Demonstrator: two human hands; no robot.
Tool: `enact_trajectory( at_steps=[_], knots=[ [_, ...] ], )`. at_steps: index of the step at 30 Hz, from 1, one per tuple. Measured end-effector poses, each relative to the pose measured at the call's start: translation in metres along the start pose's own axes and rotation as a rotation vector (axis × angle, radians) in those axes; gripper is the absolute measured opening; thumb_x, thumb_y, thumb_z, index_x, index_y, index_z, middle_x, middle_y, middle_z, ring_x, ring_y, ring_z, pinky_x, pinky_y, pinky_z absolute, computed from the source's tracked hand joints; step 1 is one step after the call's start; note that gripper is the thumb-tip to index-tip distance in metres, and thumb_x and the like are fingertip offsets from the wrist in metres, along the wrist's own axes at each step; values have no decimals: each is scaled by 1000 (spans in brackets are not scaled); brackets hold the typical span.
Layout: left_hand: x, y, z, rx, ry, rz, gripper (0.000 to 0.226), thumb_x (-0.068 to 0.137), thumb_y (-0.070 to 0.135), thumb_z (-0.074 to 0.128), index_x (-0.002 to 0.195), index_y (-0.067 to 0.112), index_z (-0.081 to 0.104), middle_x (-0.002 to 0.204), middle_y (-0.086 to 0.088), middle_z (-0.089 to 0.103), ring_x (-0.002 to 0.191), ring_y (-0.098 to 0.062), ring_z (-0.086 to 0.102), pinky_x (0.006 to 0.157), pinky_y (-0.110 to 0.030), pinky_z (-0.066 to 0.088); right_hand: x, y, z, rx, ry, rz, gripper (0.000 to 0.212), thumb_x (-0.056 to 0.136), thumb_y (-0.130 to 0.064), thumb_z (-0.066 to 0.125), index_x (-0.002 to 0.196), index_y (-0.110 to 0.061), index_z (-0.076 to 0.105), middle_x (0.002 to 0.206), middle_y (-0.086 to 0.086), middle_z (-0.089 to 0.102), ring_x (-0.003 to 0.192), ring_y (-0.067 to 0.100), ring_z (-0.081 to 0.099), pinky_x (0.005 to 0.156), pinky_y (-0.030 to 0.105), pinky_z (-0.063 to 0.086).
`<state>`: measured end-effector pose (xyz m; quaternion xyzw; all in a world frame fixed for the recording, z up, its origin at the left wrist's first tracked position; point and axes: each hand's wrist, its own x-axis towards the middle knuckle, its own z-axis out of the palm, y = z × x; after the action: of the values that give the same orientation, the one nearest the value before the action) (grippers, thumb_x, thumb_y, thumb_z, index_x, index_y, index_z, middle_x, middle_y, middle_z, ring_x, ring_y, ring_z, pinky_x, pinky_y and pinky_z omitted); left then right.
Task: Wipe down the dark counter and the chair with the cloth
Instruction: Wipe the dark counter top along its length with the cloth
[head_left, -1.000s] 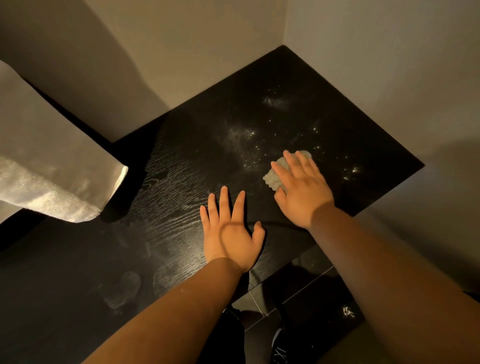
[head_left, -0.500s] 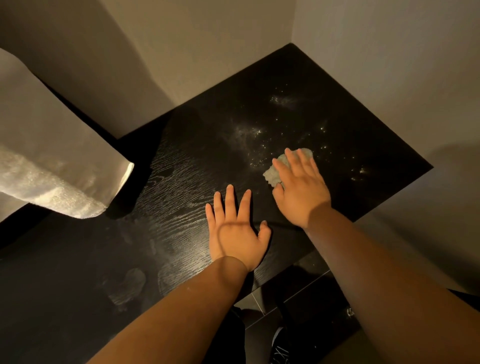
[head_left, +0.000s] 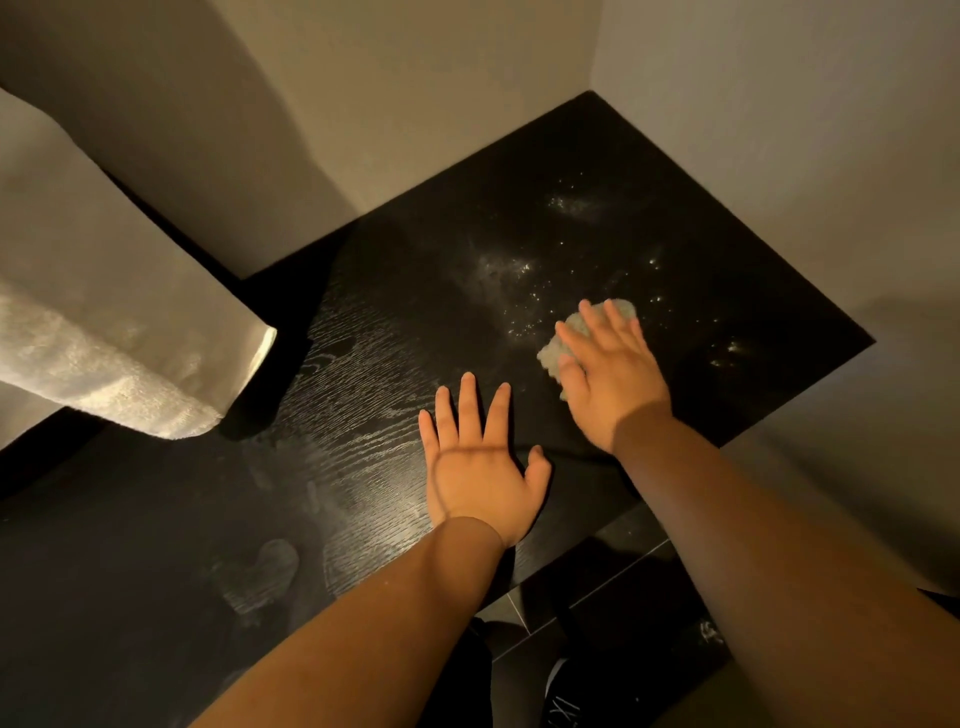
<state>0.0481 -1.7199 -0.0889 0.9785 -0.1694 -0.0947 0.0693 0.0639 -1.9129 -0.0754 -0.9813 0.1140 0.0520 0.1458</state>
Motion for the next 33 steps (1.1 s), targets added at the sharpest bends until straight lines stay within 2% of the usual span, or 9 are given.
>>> enact_trajectory(
  at_steps=[3,7,12,15,19,23,28,31,33],
  knots=[
    [0,0,0,5,-22,6,85,92,66,36,168,34,15,177,-7,-3,161,-37,-10,128,-58,-4,-28,-10,15,101,75,-98,60,102,-54,27,143,-25,59,160,5,43,154,28,26,128,45,12],
    [1,0,0,0,-18,3,85,92,67,35,168,34,15,177,-6,-3,161,-36,-10,128,-58,-4,-14,7,16,-117,-84,-150,62,102,-57,24,159,-34,31,170,-2,18,158,22,6,127,38,-2],
    [0,0,-1,-5,-9,1,84,92,67,36,167,35,16,177,-6,0,161,-36,-9,129,-57,-3,12,23,3,-200,31,95,69,101,-59,32,162,-32,16,171,7,12,157,31,6,127,47,4],
    [0,0,0,-13,-19,3,84,93,66,36,167,35,15,177,-6,-2,161,-36,-10,129,-57,-5,-5,10,8,-185,11,72,69,100,-58,30,162,-32,16,171,8,10,158,32,4,128,47,3],
    [0,-1,-1,-17,-16,14,84,93,66,36,168,34,14,177,-6,-4,161,-36,-11,129,-57,-5,-34,3,13,-146,17,-56,65,98,-53,37,158,-29,34,168,8,22,156,31,14,127,48,14],
    [-1,-1,0,-20,-16,18,84,93,66,34,168,34,14,177,-7,-4,161,-37,-10,128,-57,-6,-18,21,2,-182,2,-173,63,99,-51,41,157,-30,35,168,6,24,156,27,16,126,47,21],
    [0,-3,-1,-38,-13,12,83,92,66,37,166,35,18,177,-6,1,161,-36,-8,128,-57,-8,-1,1,9,-192,8,82,62,105,-44,22,163,-25,14,171,11,8,158,32,1,129,47,5],
    [-2,-3,-10,-57,-61,37,82,92,64,40,165,33,21,175,-6,10,161,-33,-2,128,-56,-9,-32,-14,15,-213,-49,-82,66,103,-36,30,164,-22,8,172,9,3,158,30,-3,129,46,4],
    [3,-9,-15,-92,-26,76,77,90,59,49,160,30,36,166,-8,31,156,-34,21,130,-55,4,-48,-10,16,-143,-57,-235,68,101,-32,32,164,-13,14,171,10,14,158,29,7,128,48,14]
  ],
)
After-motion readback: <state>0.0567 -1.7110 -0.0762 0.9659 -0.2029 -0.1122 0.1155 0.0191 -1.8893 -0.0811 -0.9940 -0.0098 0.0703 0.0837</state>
